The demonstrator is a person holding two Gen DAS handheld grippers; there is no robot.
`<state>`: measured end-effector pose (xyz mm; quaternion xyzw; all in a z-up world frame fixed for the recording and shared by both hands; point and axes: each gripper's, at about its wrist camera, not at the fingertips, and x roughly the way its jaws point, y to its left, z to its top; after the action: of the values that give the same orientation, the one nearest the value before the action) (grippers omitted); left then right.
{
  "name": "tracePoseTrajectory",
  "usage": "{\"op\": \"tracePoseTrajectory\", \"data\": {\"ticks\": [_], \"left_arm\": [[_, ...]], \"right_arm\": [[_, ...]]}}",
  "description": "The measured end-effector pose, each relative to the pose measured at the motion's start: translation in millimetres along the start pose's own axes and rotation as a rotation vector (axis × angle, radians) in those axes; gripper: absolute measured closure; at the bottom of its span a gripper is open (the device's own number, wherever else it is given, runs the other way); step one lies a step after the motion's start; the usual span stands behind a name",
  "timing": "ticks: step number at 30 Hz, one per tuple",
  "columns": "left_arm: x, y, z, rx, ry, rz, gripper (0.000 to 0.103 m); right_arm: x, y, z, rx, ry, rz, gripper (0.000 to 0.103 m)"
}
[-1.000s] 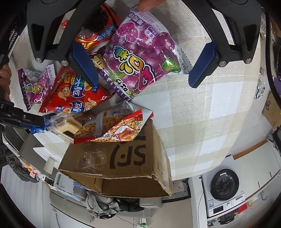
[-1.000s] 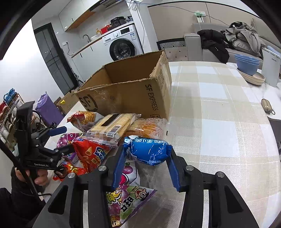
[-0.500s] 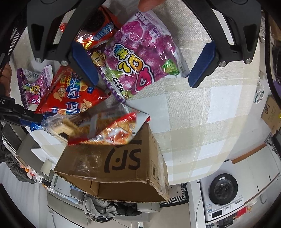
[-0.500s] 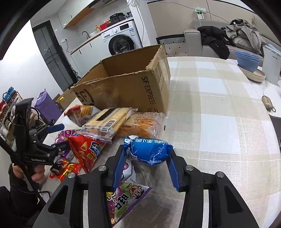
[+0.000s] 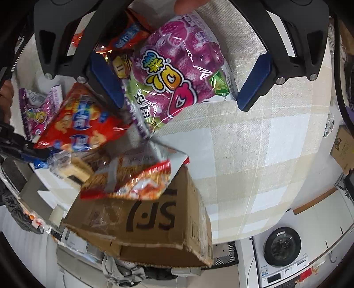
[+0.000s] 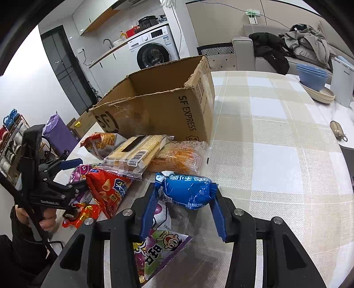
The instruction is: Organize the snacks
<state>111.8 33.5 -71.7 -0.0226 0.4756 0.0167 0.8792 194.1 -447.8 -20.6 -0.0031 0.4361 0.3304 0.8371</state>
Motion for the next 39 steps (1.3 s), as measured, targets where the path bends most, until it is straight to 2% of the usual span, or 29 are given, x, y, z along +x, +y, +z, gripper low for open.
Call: {"op": "tracePoseTrajectory", "data": {"ticks": [2,6,12,15,20,23,28,30,33,39], "left_arm": [[8.6,0.2,-0.2,0.003,0.030,0.023,0.001],[11.3,3.9,0.4,-0.012,0.031,0.016,0.000],[12.7,4.4,1.5,-0.007,0.033,0.011,0.003],[9.9,6.6,-2.3,-0.004,0.023,0.007,0.009],[3.0,8.0,-5.2,-0.005,-0.009,-0.018,0.020],[0.5,10.3,-6.6,-0.016,-0.024,-0.031,0.024],[-9.7,13.1,-6.0,-0.025,-0.051,-0.050,0.035],[-16.6,11.1,-6.2,-0.020,-0.061,-0.056,0.043],[-26.4,10.2,-4.6,-0.021,-0.082,-0.066,0.047],[-34.9,12.3,-5.1,-0.029,-0.080,-0.069,0.048]], "right_arm": [[0.2,0.5,-0.1,-0.001,0.000,-0.002,0.057],[0.6,-0.2,-0.8,0.001,0.000,-0.002,0.056],[8.0,-2.5,-1.9,0.016,0.019,-0.011,0.049],[14.9,-3.0,-2.6,0.027,0.032,-0.026,0.044],[24.9,-2.4,-4.0,0.042,0.043,-0.044,0.044],[23.8,-1.8,-5.1,0.028,0.027,-0.049,0.052],[17.5,-1.5,-5.3,0.008,0.008,-0.044,0.054],[12.5,-2.0,-4.0,0.007,-0.004,-0.041,0.054],[0.8,-1.4,-2.1,0.002,-0.048,-0.027,0.054],[-9.9,3.3,2.3,-0.012,-0.076,-0.024,0.054]]}}
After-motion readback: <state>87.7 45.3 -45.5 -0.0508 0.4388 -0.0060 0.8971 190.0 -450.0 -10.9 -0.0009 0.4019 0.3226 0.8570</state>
